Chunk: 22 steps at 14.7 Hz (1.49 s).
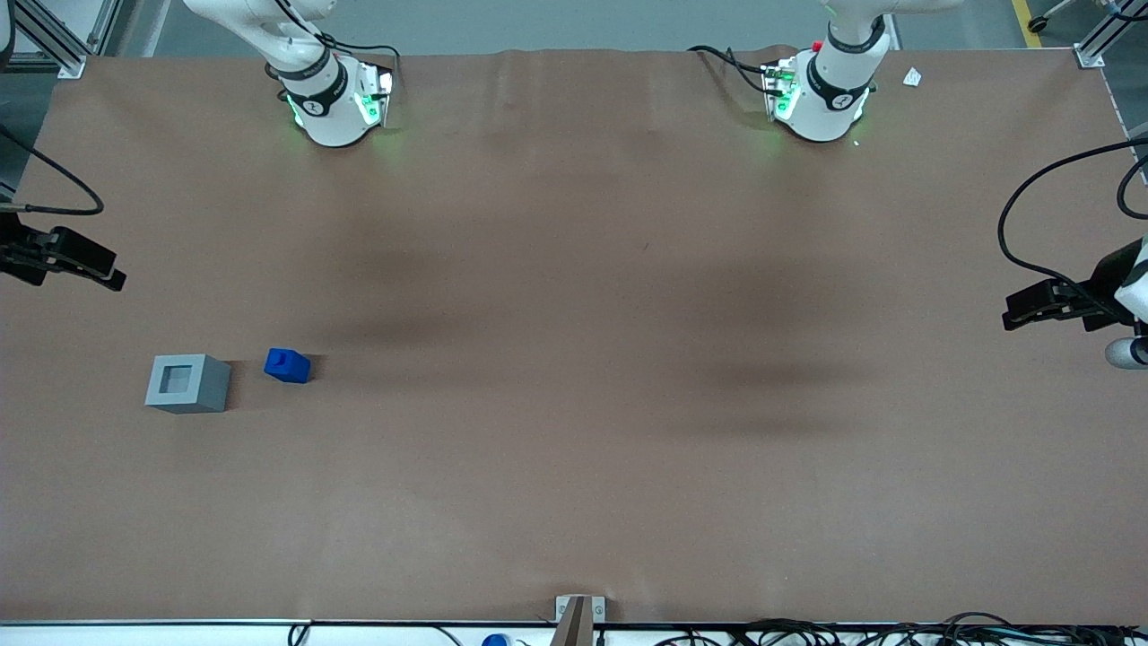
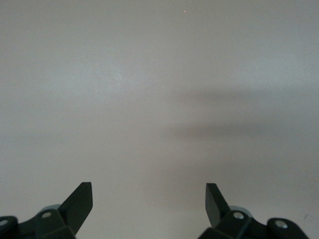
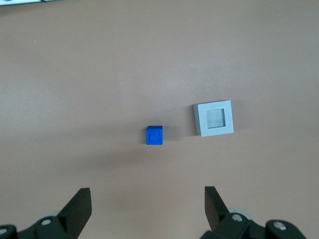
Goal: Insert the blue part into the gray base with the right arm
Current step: 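Move the right gripper, open, toward the small blue block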
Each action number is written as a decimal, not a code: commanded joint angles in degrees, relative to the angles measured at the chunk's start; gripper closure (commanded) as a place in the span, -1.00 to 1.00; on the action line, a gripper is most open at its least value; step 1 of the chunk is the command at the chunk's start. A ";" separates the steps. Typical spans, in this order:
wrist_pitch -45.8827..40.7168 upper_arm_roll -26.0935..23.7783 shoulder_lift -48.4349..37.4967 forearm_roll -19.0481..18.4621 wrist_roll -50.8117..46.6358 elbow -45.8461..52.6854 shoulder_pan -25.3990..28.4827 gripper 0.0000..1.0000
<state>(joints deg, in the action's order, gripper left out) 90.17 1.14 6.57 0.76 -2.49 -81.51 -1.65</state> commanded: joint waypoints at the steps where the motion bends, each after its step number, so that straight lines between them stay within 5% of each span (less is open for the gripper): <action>1: 1.32 -0.18 -0.15 0.39 -0.76 -0.22 -0.28 -1.00; 8: 3.42 0.09 2.73 -0.32 -0.67 -1.71 -0.28 -1.00; 15: 31.44 0.09 8.36 0.21 -0.67 -20.25 0.33 -1.00; 22: 35.25 0.09 14.35 0.21 -7.34 -23.50 3.58 -0.95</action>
<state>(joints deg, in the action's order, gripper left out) 123.77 1.16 20.33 0.84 -6.23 -102.84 0.12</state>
